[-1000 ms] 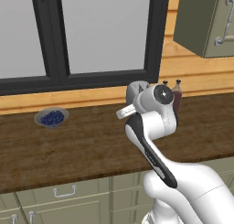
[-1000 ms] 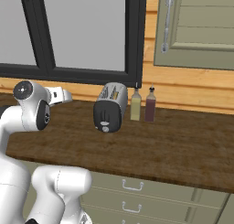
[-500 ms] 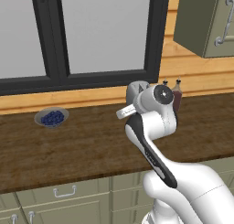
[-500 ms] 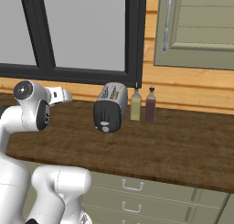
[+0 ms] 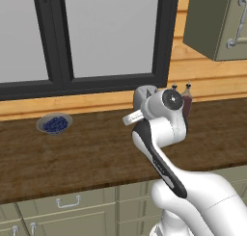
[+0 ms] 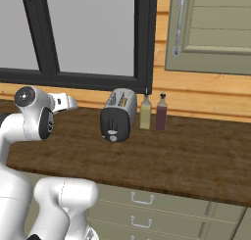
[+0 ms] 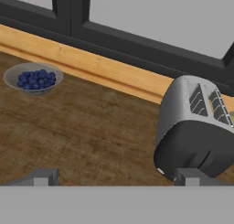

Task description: Start the toaster. Once the lever pops up, take the bread to the plate on the dining counter.

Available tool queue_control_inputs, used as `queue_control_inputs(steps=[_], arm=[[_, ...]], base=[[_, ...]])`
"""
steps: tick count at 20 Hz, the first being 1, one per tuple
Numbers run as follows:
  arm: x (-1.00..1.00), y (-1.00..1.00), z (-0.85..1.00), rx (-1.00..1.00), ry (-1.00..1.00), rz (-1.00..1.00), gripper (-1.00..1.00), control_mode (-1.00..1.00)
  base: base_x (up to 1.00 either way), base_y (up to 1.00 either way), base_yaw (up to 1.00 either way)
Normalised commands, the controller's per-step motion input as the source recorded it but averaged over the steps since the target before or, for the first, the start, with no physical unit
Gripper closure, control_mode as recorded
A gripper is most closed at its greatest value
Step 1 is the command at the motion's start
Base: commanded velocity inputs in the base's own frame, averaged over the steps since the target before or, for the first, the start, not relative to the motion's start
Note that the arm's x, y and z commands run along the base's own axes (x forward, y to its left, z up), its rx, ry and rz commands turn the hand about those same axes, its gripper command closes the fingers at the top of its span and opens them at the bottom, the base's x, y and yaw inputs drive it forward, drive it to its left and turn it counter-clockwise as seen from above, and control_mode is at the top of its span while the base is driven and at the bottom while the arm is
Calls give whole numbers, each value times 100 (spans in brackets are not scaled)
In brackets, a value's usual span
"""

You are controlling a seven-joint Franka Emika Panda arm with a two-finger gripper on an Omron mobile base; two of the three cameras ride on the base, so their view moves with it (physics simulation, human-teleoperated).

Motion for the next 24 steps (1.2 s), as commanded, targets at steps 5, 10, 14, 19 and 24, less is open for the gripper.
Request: queue_control_inputs(steps=[5,10,14,19,24], arm=[[0,0,0,0,0,0,-100,-100],[0,0,0,0,0,0,-100,-100],[0,0,0,0,0,0,-100,-100],[0,0,0,0,0,0,-100,-100],[0,0,0,0,0,0,-100,-100]], base=[[0,0,0],[0,0,0],[0,0,0],[0,0,0],[0,0,0]])
